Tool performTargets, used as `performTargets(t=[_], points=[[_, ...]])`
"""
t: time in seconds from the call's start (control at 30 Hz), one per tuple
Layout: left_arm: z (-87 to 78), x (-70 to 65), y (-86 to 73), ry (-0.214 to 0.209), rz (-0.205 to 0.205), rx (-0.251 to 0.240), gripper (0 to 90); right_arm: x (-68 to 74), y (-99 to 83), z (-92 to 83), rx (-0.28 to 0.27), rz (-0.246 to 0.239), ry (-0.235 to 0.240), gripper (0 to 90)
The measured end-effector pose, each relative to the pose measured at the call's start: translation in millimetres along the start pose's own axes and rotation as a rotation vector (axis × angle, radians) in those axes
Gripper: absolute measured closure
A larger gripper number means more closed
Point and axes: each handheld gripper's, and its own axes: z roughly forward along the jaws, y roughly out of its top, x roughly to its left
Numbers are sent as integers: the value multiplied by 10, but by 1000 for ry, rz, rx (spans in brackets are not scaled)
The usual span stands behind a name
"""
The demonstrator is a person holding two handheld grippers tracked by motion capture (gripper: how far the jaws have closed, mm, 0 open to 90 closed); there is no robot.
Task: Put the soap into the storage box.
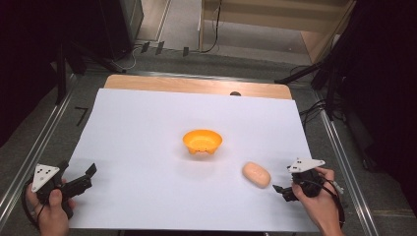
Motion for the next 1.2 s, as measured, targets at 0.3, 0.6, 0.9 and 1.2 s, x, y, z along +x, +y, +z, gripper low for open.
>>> performTargets(t=[0.3,0.6,0.9,1.2], points=[[3,-6,1,0,10,5,72,-25,170,101,157,-12,31,133],[15,-12,4,0,12,13,72,-6,373,175,244,-13,25,134],[9,-8,3,-3,11,11,72,129,651,280,297,-59,55,134],[10,-6,4,-8,12,14,72,210,813,480,358,-34,83,218]])
